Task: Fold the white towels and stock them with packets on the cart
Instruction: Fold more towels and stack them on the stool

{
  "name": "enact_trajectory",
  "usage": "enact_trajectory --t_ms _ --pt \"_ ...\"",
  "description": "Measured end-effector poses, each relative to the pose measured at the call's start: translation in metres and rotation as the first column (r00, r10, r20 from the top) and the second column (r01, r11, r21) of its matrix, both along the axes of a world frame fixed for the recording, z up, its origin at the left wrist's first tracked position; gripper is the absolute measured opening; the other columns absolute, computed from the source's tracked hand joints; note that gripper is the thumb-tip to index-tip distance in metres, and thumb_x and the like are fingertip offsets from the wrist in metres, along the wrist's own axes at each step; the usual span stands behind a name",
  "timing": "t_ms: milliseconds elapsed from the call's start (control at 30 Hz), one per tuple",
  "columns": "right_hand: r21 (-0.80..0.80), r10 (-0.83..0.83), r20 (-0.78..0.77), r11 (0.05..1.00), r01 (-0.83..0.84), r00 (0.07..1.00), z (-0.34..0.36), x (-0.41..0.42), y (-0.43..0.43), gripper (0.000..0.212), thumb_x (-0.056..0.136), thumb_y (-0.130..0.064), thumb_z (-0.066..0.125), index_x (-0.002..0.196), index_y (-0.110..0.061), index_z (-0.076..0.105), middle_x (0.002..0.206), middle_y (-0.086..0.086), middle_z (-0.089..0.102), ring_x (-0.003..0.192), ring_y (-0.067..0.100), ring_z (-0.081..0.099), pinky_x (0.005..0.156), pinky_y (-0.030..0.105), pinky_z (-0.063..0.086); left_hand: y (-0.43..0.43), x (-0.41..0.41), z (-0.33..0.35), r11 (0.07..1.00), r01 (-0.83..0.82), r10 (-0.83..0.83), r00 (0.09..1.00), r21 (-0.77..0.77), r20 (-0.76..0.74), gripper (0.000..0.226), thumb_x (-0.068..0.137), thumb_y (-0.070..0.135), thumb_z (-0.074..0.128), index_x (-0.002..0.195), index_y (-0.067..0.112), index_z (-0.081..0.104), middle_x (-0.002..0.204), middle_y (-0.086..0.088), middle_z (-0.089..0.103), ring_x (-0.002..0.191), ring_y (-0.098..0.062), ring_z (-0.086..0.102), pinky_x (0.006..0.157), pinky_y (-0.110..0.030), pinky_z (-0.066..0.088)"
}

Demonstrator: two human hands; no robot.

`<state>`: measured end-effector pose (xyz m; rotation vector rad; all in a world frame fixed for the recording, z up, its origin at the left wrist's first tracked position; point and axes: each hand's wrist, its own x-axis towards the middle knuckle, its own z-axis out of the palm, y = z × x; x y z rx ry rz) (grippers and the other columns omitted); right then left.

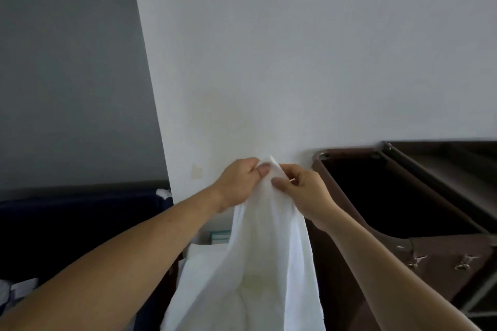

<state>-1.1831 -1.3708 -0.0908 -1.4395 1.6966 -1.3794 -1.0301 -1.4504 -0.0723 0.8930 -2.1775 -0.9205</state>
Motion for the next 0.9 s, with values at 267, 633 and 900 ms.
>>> enact_trajectory --t_ms 267,633,900 --pt "0.259 -0.120 -0.362 0.940 0.223 0.925 -0.022 0.000 -0.007 0.017 0.086 -0.012 0.052 0.069 -0.017 0.051 0.069 0.001 0.057 0.059 0.016 0.052 0.048 0.026 0.037 -0.051 0.014 0.065 0.879 -0.398 0.341 0.910 -0.262 -0.237 0.045 0.104 0.024 0.046 0.062 0.018 0.028 0.059 0.001 0.034 0.055 -0.015 0.033 0.056 -0.036 0.022" --pt "0.506 0.020 -0.382 0.841 0.191 0.924 -0.062 -0.007 -0.005 0.031 0.092 -0.018 0.055 0.061 -0.018 0.049 0.061 -0.002 0.050 0.053 0.012 0.049 0.046 0.020 0.035 -0.103 0.062 0.068 0.793 -0.595 0.520 0.774 -0.134 -0.362 0.041 0.103 0.026 0.044 0.066 0.018 0.028 0.064 0.002 0.033 0.058 -0.015 0.032 0.056 -0.032 0.027" --pt "0.229 0.066 0.391 0.959 -0.166 0.918 -0.028 -0.030 0.002 0.018 0.084 -0.015 0.066 0.088 0.003 0.070 0.088 0.022 0.072 0.078 0.036 0.068 0.075 0.044 0.056 -0.124 0.092 0.126 0.623 -0.763 0.580 0.599 -0.174 -0.552 0.036 0.099 0.032 0.042 0.073 0.008 0.045 0.092 -0.030 0.061 0.088 -0.042 0.059 0.073 -0.046 0.043"
